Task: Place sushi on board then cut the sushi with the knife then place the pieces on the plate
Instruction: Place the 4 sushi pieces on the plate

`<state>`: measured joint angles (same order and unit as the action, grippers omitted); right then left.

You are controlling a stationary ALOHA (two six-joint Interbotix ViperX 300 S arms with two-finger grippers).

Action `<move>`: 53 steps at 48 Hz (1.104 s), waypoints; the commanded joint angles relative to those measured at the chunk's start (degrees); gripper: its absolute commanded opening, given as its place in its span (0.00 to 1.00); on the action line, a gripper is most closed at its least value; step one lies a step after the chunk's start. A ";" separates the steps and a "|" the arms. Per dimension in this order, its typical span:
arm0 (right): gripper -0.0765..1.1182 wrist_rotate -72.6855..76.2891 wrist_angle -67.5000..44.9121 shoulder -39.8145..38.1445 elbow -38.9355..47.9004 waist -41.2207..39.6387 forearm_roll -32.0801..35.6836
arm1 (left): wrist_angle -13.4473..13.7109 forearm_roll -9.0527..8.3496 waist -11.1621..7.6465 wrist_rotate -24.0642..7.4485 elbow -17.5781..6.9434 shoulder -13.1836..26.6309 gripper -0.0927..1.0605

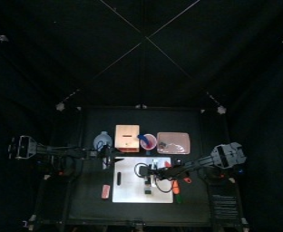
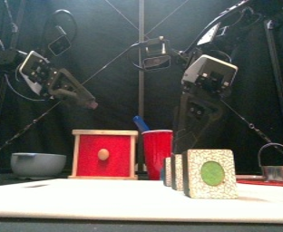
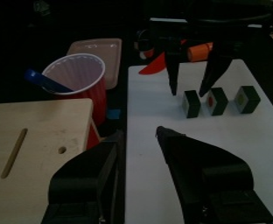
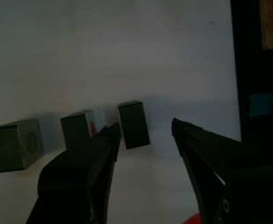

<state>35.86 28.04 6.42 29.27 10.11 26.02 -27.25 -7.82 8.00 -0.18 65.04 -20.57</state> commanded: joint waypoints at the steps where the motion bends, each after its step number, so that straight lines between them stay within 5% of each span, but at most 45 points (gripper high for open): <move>1: 0.77 0.00 -1.32 -0.79 -1.23 0.00 -0.70 | -0.26 0.09 0.18 0.00 -0.62 -0.09 0.74; 13: 0.73 -0.35 -2.46 1.41 -1.23 -0.26 -0.97 | -0.26 0.09 0.18 0.00 -0.62 -0.09 0.74; 24: 0.55 0.18 -3.34 0.97 -0.35 -0.44 -0.97 | -0.26 0.09 0.18 0.00 -0.62 -0.09 0.74; 53: 0.54 0.70 7.38 -21.53 13.10 -18.54 -1.58 | 0.09 0.18 0.18 0.09 -0.44 -0.09 0.74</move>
<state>36.39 35.33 -12.04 41.40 -5.45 24.26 -26.98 -7.82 8.00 -0.18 65.30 -20.57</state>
